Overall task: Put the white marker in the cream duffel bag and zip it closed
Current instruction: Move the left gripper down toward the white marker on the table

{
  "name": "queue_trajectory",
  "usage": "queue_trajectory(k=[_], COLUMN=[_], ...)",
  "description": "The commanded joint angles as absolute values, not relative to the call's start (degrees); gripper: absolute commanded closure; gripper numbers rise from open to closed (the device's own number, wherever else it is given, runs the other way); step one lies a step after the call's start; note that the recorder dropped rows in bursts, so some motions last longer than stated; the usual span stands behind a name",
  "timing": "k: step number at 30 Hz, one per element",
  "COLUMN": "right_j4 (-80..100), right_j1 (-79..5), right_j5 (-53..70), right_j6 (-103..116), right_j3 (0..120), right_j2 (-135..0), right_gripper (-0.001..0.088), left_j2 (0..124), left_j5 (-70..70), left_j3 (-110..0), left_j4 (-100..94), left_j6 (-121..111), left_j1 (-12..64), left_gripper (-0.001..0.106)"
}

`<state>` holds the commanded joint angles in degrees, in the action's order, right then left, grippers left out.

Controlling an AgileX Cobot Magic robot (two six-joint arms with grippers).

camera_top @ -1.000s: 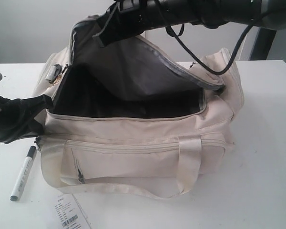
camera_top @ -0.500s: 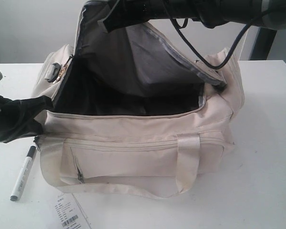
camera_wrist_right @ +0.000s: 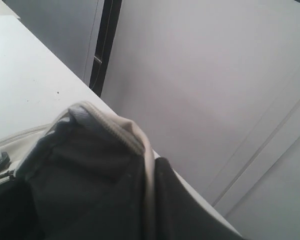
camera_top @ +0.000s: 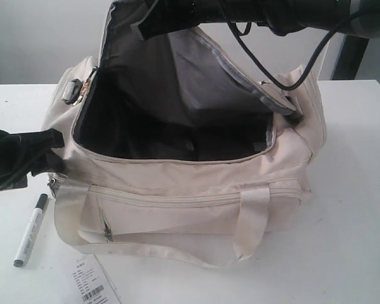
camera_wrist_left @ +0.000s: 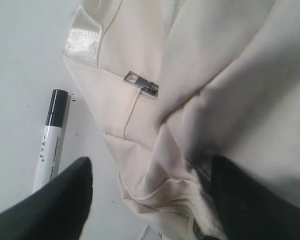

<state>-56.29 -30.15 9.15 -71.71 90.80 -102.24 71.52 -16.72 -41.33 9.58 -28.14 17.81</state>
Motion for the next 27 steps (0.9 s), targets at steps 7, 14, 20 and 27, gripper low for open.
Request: queue_trajectory(k=[7,14,20,27], right_j4=[-56.52,-56.52,-56.52,-56.52], right_j1=[-30.15,-30.15,-30.15,-30.15], right_j5=[9.07,9.18,9.18,9.18], right_j6=[-71.71,-71.71,-71.71,-71.71], right_j3=[90.80,90.80,90.80,90.80], right_j2=[-102.24,-102.24,-102.24,-102.24], right_gripper=[0.0868,0.0868,0.0868,0.0868], left_j2=[68.26,62.54,59.94,59.95], left_j5=[-17.87,-18.62,-17.81,-26.85], left_j3=[-41.33,-41.33,-41.33,-41.33], left_j4=[5.41,-0.38,-0.92,-11.64], left_j6=[-25.42,-25.42,-19.77,-14.65], left_j1=[17.81,17.81,17.81,17.81], left_gripper=[0.026,0.026,0.027,0.063])
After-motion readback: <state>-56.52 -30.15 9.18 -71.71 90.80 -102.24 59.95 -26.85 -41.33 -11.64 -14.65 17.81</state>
